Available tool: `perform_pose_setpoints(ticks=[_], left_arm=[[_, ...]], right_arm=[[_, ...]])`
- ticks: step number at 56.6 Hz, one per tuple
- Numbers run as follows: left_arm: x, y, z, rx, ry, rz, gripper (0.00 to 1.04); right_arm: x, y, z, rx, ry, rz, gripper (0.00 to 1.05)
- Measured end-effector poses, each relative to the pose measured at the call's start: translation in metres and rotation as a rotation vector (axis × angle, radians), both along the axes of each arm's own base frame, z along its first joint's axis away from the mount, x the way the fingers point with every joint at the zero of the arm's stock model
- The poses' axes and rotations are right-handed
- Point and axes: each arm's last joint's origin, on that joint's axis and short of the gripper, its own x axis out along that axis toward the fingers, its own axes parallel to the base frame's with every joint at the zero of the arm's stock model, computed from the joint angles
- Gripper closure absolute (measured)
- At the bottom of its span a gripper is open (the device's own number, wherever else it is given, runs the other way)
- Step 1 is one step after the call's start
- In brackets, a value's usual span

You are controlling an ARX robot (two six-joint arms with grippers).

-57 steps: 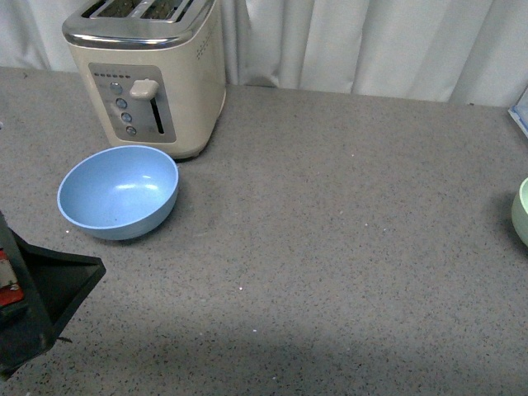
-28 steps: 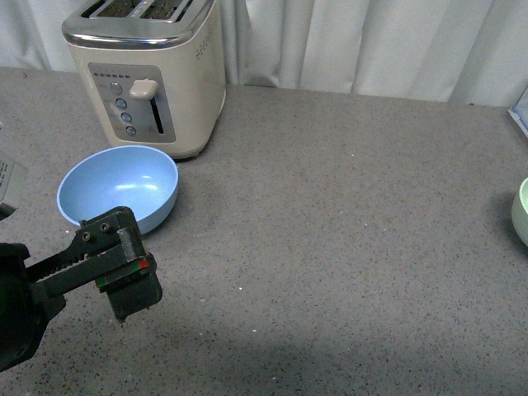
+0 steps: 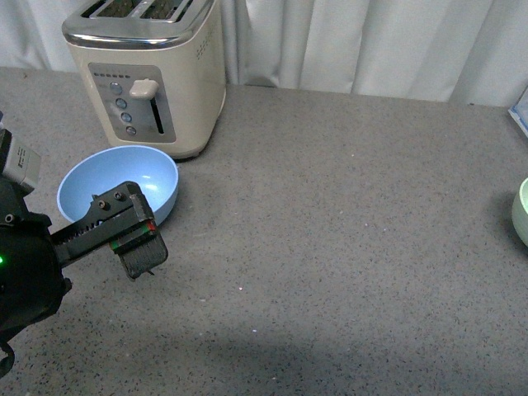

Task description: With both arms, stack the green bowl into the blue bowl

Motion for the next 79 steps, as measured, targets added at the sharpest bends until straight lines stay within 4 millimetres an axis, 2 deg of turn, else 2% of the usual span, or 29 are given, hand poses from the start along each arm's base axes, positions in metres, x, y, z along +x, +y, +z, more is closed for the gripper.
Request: perform_pose_setpoints(ticks=[30,59,79], left_arm=[[0.028,0.018,-0.003,0.078,-0.002,0.076,0.06],[0.054,0.023,-0.003,0.150,0.000,0.120,0.06],[0.070,0.038,-0.013,0.159,0.032,0.196,0.06]], right_arm=[[0.000,0.000,0.000,0.000,0.000,0.000,0.09],[0.000,0.000,0.000,0.000,0.000,0.000,0.09],[0.000,0.000,0.000,0.000,0.000,0.000,0.09]])
